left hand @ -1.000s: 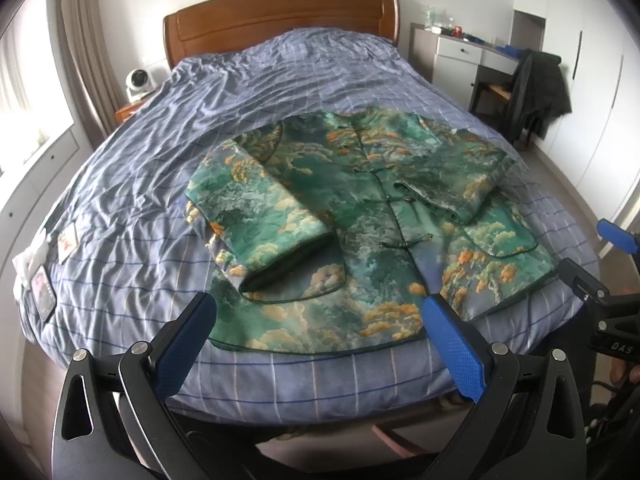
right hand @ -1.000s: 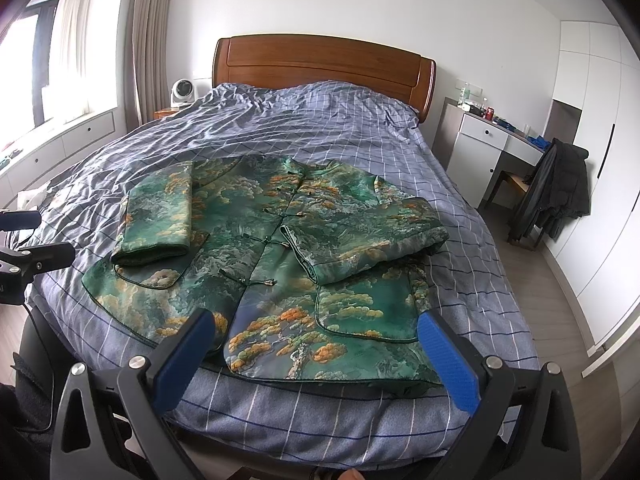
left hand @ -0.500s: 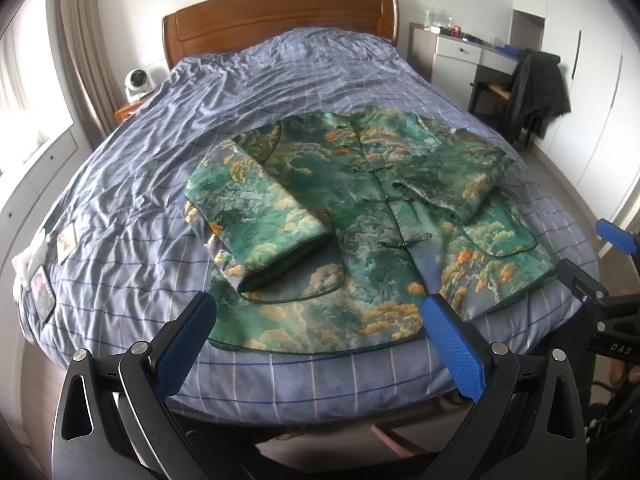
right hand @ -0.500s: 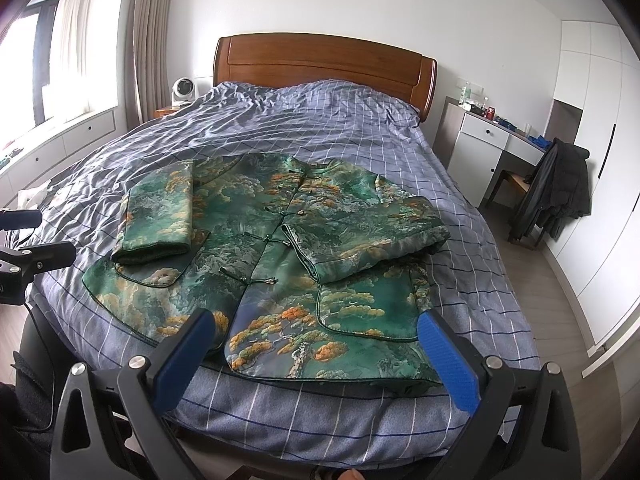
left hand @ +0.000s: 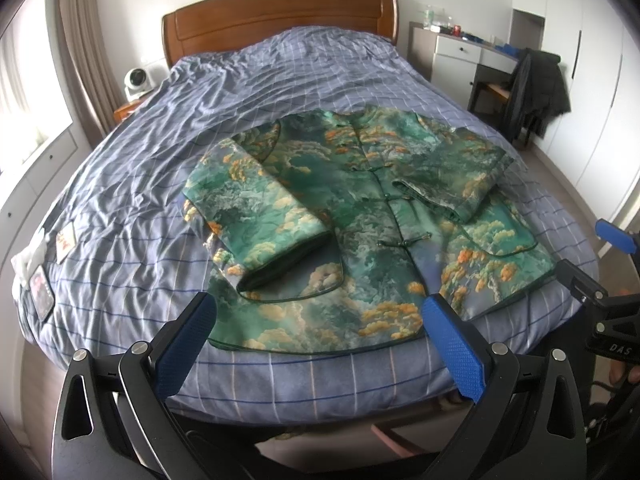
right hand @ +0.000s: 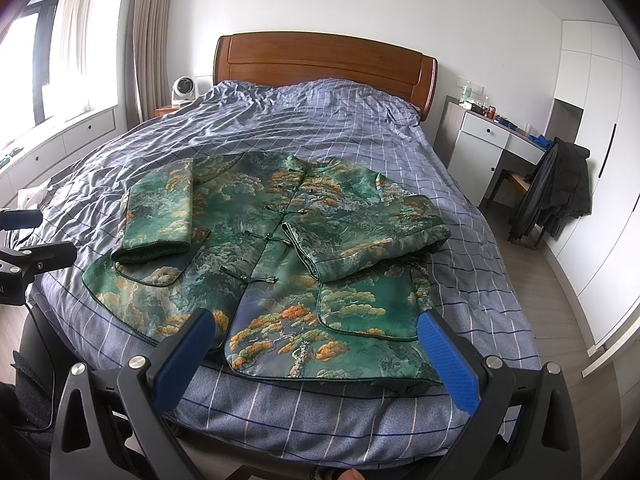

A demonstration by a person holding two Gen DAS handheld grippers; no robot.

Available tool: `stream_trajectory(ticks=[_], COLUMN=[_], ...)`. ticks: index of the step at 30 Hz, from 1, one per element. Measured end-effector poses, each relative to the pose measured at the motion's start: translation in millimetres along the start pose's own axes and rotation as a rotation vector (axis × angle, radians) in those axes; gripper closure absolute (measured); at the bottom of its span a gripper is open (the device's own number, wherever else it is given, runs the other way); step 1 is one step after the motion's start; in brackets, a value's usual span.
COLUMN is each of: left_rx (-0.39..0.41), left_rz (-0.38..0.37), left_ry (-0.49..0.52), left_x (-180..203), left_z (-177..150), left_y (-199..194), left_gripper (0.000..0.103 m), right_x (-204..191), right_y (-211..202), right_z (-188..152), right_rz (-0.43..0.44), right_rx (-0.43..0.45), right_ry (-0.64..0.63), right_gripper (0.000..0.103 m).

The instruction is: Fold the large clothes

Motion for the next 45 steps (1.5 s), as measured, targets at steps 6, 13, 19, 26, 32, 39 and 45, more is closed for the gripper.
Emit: stream_trajectory(ticks=[6,13,19,26,32,39,45], left_rx=[0.001,0.0,0.001,0.003,0.0,0.003,-0.064], left_rz=[0.001,0.0,0.001,0.001,0.0,0.02,-0.011], left_ry=[-0.001,0.0,0.0,0.001,0.001,-0.008,-0.079], left_x=[0,0,0,1,2,-3,-16], left_z=[0,0,0,0,-1,-1,-10], left_y=[0,0,0,-1,-1,3,22], left_gripper=[0.001,0.0,0.001,0.0,0.0,0.0,0.0], right_x=[1,1,2,2,-1,-1,7], right_y=[0,1,1,1,2,2,4], right_z=[1,1,2,3,-4,-3,-5], right_rz=[-0.001,-0.001,0.0,-0.002,-0.001,-0.002,-0.016], right_rx=[0.001,-0.001,-0.002,-0.001,0.001,0.002,0.0], right_ry=[-0.001,0.0,0.0,-0.001,-0.005,-0.007,0.022], right_gripper=[0.0,0.0,0.0,0.0,0.0,0.0,0.0])
Point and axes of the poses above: each gripper's, at about its wrist camera, not at the fingertips, and y roughly the way its jaws point, x to its right, z to its top, the point moved 10 cm from there along y, roughly the way its jaws point, and after that the axes turned 6 degrees about z, right-handed, at the moved point
